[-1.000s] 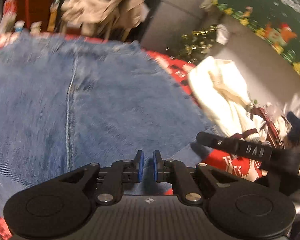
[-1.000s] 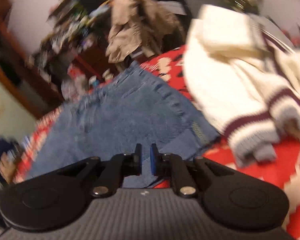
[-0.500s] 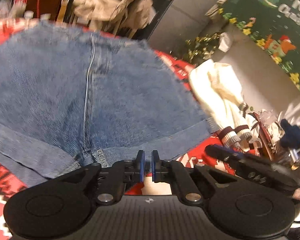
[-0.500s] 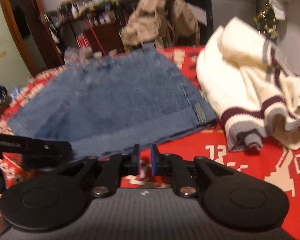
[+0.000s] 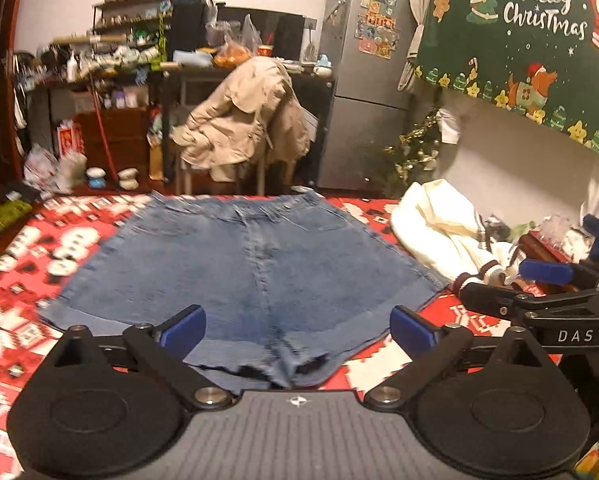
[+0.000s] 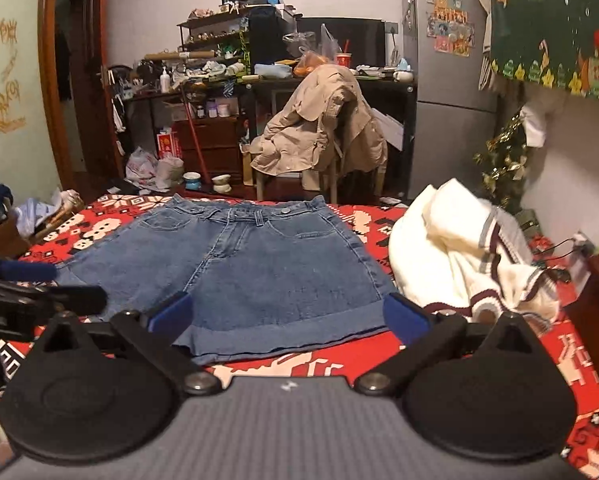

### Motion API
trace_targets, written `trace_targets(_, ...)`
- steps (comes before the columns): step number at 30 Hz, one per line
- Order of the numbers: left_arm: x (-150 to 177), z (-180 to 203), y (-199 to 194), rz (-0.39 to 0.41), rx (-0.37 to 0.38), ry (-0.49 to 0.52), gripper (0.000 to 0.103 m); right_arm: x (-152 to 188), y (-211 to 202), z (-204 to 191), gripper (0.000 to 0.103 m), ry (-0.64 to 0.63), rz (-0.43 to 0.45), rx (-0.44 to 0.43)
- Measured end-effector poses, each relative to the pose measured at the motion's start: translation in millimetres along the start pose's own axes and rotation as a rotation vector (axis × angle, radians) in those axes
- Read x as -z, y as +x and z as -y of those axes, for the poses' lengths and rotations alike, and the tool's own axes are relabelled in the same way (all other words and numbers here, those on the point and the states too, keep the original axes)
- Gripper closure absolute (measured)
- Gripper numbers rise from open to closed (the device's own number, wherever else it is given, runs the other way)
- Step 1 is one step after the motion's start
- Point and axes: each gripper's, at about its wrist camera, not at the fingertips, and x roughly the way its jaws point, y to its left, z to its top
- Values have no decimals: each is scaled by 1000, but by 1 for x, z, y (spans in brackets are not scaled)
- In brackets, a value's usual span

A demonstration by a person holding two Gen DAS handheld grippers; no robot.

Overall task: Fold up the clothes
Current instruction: 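Lay the shorts flat on the bedspread and open both grippers, then close the left gripper on the rolled hem of one shorts leg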

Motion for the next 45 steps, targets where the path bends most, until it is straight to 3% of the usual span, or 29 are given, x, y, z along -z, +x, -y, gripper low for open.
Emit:
trace_targets(2, -3, -3, -7, 2, -67, 19, 2, -3, -16, -11, 1, -19, 18, 8)
trace_targets(6, -3, -12, -11, -6, -77, 91, 6, -9, -31, -20, 1, -46, 29, 28)
trace_targets(9, -2, -14, -5, -27, -64, 160, 17, -14, -28, -18, 1, -57, 17, 45)
trace_targets(12, 1, -16, 5, 4, -119, 135, 16, -17, -23, -10, 1, -50, 13, 43)
trace_targets(14, -3, -28, 25, -37, -129, 22, 16, -18, -16, 4, 5, -20, 26, 42)
trace_targets(16, -6, -39, 45, -80, -138, -91, 17, -19, -5, 19, 23, 12, 25, 43)
trace_targets(17, -8, -45, 54, -101, -143, -148, 19, -20, 3, 26, 27, 28, 17, 45)
trace_targets(19, -7, -57, 76, -135, -168, -246, 24, -26, 26, 49, 53, 84, -16, 34)
trace_targets(20, -7, -61, 85, -155, -161, -279, 34, -28, 40, 60, 66, 94, -52, 24)
trace_targets(21, -7, -64, 93, -175, -153, -303, 49, -30, 54, 71, 87, 105, -89, 14)
trace_targets(22, -8, -68, 102, -196, -146, -328, 55, -32, 69, 82, 95, 107, -134, 15)
trace_targets(23, -8, -72, 110, -217, -138, -353, 66, -32, 80, 91, 95, 113, -146, 29)
trace_targets(26, -3, -75, 125, -236, -144, -368, 73, -33, 111, 117, 101, 124, -179, 63)
trace_targets(27, -1, -76, 130, -242, -145, -373, 85, -33, 121, 123, 102, 122, -189, 69)
trace_targets(29, 1, -78, 135, -257, -132, -386, 92, -31, 140, 133, 102, 120, -219, 86)
trace_targets(32, 3, -85, 140, -283, -114, -401, 92, -20, 161, 147, 102, 156, -275, 91)
trace_targets(39, 6, -118, 126, -325, -114, -394, 92, 1, 150, 164, 103, 212, -261, 79)
trace_targets(43, 10, -138, 108, -332, -74, -401, 92, -4, 119, 133, 99, 243, -220, 0)
trace_targets(45, 14, -154, 101, -334, -20, -457, 92, -8, 103, 110, 97, 231, -186, -59)
